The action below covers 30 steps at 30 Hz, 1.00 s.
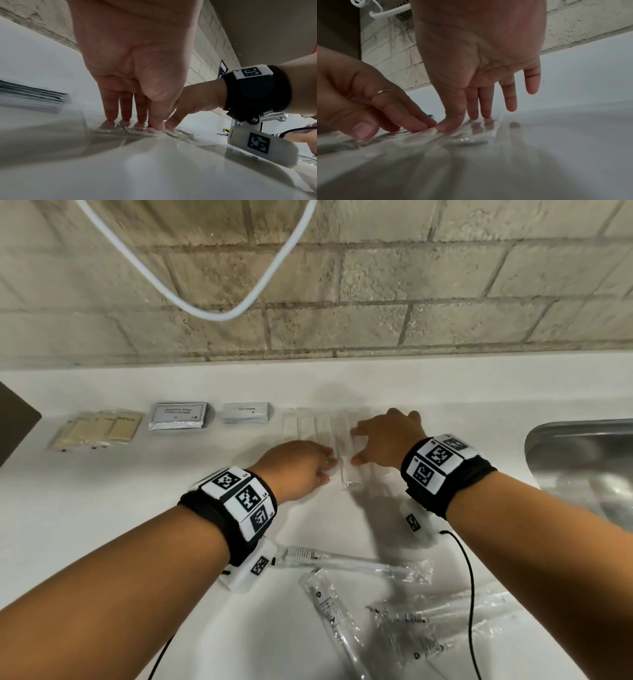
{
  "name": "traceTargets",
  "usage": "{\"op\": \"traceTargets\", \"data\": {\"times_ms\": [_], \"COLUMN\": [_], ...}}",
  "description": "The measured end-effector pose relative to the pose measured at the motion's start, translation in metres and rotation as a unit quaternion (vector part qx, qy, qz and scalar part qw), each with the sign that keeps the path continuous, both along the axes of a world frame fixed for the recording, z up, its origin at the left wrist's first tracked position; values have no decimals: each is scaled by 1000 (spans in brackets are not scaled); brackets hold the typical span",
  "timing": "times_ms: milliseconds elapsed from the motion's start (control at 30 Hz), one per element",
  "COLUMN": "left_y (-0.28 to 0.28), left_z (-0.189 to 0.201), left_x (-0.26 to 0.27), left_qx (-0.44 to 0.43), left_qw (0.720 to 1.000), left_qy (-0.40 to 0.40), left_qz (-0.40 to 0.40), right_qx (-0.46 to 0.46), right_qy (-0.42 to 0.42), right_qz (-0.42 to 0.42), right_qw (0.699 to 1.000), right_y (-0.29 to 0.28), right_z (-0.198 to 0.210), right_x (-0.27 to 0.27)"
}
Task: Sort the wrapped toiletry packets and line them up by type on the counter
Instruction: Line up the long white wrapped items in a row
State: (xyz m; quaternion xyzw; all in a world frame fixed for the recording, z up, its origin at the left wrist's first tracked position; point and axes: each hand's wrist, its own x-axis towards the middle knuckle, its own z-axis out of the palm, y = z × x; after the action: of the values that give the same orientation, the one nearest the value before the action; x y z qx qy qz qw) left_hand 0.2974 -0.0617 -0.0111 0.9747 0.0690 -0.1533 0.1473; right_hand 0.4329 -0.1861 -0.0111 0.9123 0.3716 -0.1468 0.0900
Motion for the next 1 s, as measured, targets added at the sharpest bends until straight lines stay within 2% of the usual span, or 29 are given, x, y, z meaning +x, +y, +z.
{"op": "traceTargets", "data": {"times_ms": [433, 600, 767, 1000], "left_y": [-1, -3, -12, -12], "left_z": [-1, 3, -4, -6], "left_x": [-1, -2, 2, 0], "left_qx": [-7, 3, 0, 8], "left_qw": [1000, 999, 999, 999], "left_qy": [-7, -35, -41, -34], "left_qz": [2, 2, -28, -40], "right_qx": [-7, 86, 28, 35], "right_qy": [-4, 14, 43, 29], "right_qz": [15, -27, -22, 3], "right_qw": [1000, 996, 998, 999], "right_y": [10, -9, -34, -38], "right_z": [-1, 5, 7, 5], "right_x": [-1, 9, 18, 2]}}
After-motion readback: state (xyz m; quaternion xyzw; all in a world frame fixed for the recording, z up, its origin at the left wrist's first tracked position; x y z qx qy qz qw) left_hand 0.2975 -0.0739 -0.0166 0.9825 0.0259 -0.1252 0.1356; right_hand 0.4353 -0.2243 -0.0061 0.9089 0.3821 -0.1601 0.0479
